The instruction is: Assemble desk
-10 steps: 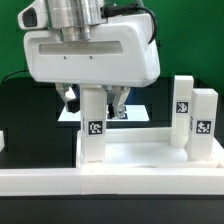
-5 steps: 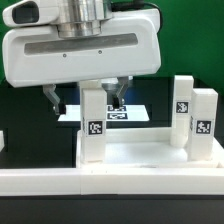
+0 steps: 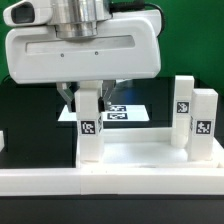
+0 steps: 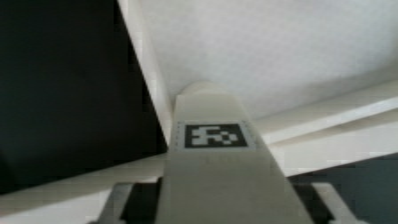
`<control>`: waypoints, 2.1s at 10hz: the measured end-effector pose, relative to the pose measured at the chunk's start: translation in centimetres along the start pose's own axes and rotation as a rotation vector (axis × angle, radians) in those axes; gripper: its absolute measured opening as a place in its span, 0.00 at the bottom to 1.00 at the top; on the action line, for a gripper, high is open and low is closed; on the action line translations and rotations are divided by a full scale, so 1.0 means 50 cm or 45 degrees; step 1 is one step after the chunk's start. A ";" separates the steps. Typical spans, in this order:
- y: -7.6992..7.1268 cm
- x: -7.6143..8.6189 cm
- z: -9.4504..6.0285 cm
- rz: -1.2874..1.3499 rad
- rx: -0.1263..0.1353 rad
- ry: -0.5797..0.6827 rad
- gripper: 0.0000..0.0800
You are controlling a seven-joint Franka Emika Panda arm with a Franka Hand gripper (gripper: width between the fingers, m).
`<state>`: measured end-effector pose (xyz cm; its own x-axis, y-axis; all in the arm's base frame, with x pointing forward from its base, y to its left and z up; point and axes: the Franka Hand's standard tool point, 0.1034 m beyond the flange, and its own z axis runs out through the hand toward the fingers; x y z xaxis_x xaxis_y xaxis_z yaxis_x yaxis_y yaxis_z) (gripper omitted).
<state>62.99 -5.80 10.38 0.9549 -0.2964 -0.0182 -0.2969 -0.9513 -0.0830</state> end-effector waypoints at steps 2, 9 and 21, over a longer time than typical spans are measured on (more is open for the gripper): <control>-0.003 0.002 0.002 0.416 0.000 0.018 0.36; -0.004 0.007 -0.005 1.604 0.086 -0.078 0.42; 0.001 0.003 -0.003 -0.025 0.049 -0.005 0.81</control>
Offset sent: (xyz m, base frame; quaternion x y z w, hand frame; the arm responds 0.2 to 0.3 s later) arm 0.0080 0.0111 0.0131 -0.0193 -0.0487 0.4632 0.8847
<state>63.12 -5.88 10.55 0.9606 -0.2772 -0.0202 -0.2776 -0.9530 -0.1217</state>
